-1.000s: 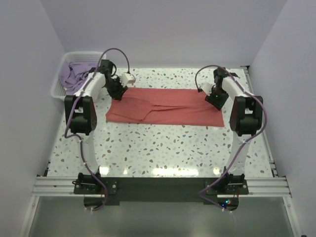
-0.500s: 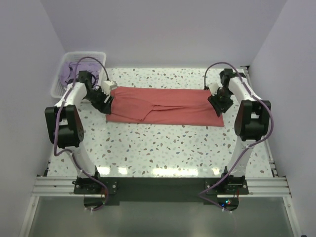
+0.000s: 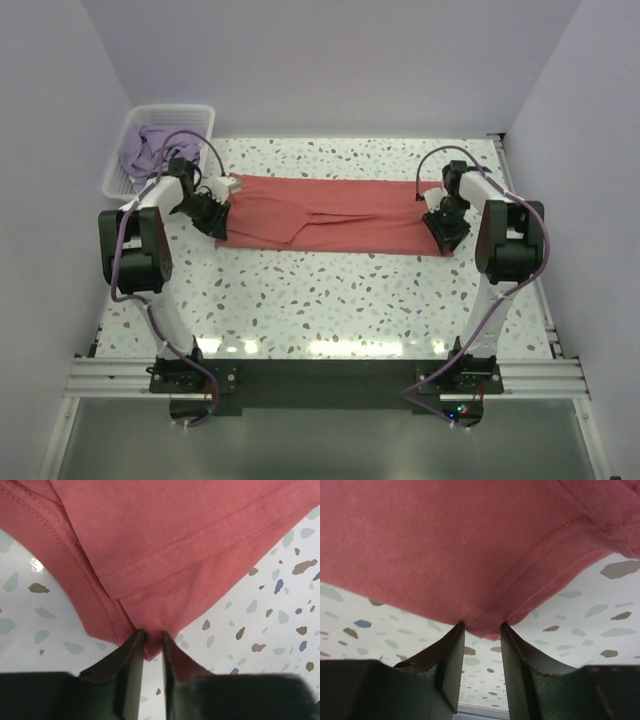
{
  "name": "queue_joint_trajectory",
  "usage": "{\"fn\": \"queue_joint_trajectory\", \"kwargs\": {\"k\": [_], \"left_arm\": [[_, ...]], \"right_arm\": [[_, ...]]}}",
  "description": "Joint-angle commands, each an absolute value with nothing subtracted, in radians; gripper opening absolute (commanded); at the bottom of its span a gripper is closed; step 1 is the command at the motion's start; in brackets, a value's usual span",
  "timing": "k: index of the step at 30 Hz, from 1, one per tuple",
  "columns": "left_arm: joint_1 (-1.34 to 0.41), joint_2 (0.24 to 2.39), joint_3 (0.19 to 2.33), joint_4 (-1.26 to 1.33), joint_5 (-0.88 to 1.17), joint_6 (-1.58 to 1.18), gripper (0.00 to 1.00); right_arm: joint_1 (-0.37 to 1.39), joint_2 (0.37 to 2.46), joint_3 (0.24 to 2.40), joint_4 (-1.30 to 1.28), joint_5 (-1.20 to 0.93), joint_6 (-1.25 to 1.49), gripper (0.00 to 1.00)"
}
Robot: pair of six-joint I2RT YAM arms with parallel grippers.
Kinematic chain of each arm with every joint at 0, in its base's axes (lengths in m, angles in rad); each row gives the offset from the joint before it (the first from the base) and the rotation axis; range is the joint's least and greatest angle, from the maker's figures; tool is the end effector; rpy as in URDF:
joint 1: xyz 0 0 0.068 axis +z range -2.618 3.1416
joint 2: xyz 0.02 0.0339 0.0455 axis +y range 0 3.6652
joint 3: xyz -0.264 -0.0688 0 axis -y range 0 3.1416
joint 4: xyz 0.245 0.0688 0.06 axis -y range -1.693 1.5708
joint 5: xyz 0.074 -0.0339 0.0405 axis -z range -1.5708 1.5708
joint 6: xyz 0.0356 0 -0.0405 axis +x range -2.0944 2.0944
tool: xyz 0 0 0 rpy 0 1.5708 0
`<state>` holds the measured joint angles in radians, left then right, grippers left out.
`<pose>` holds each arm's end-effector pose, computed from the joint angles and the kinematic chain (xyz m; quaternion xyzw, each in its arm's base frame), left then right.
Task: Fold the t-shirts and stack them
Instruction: Fold the tshirt
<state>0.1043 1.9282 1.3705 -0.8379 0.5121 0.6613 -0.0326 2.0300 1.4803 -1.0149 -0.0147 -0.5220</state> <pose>0.3701 0.0212 0.1786 0.2862 0.9205 -0.2024 0.1727 0.3778 -0.0118 0.1637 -0.2423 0.9702 0.0062 0.0050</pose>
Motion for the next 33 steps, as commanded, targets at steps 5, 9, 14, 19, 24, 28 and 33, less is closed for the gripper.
{"fn": "queue_joint_trajectory", "kwargs": {"k": [5, 9, 14, 19, 24, 28, 33], "left_arm": [[0.106, 1.942, 1.287, -0.801, 0.457, 0.638, 0.10], [0.106, 1.902, 1.220, -0.792, 0.445, 0.632, 0.00], [0.106, 1.801, 1.092, -0.801, 0.452, 0.635, 0.00], [0.106, 1.683, 1.029, -0.831, 0.509, 0.627, 0.30], [0.107, 1.570, 1.095, -0.877, 0.546, 0.629, 0.40], [0.106, 1.534, 1.140, -0.877, 0.595, 0.585, 0.43], [0.106, 1.574, 1.143, -0.839, 0.647, 0.450, 0.49]], "right_arm": [[-0.031, 2.059, 1.408, -0.910, 0.118, -0.518, 0.32], [-0.031, 2.043, 1.362, -0.876, 0.166, -0.546, 0.21], [-0.032, 1.973, 1.273, -0.854, 0.210, -0.610, 0.17], [-0.031, 1.907, 1.322, -0.923, 0.167, -0.615, 0.31], [-0.008, 1.774, 1.495, -1.074, -0.136, -0.513, 0.46], [0.072, 1.692, 1.513, -1.022, -0.359, -0.321, 0.49], [0.208, 1.700, 1.451, -0.797, -0.535, -0.062, 0.48]]}}
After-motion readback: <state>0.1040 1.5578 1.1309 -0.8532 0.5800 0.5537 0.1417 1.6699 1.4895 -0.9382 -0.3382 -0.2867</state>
